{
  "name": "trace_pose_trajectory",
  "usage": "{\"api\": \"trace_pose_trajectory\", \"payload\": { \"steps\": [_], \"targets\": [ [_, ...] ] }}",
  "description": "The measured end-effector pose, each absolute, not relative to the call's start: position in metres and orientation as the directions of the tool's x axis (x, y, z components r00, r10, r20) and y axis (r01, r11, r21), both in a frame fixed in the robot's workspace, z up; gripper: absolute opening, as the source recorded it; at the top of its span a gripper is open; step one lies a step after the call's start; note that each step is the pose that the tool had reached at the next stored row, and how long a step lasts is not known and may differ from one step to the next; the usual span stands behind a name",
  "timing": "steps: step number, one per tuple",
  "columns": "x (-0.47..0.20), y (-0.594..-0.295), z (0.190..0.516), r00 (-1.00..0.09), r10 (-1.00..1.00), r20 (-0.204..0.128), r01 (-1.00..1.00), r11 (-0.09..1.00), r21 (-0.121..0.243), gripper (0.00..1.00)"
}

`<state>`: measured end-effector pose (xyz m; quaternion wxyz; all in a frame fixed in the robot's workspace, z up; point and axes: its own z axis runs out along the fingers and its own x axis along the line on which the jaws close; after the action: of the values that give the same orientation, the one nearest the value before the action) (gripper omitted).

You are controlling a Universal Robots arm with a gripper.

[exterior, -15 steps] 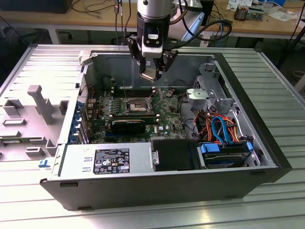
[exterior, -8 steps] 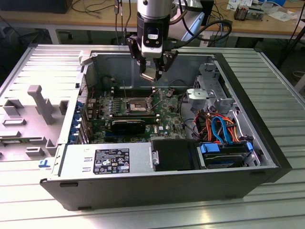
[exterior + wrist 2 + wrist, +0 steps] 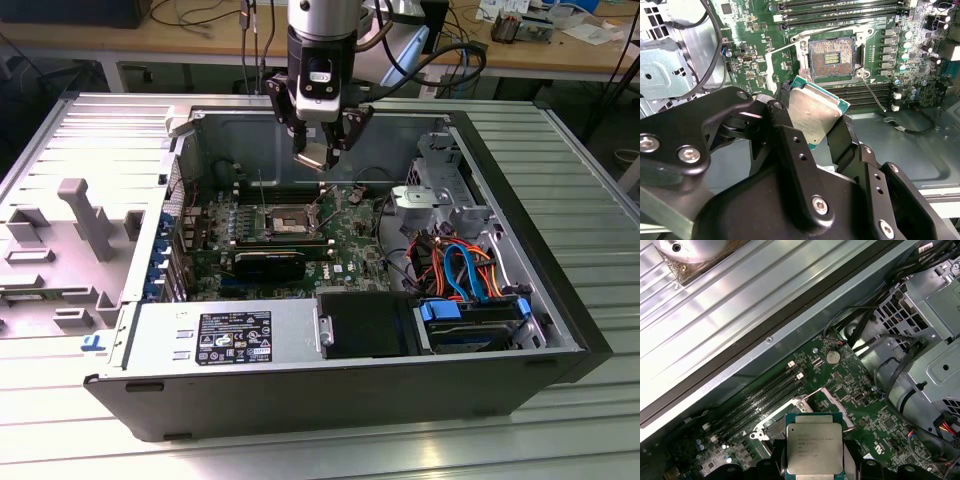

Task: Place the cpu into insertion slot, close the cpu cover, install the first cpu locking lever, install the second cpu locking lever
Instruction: 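Place the cpu into insertion slot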

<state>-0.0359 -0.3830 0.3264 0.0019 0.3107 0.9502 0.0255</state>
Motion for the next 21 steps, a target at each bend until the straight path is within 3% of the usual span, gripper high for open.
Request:
{"api": "trace_pose_trajectory", "payload": {
  "steps": [21],
  "targets": [
    [-0.0359,-0.3830,0.3251,-0.779,0.627,0.012,0.627,0.777,0.049,0.54]
  ]
}}
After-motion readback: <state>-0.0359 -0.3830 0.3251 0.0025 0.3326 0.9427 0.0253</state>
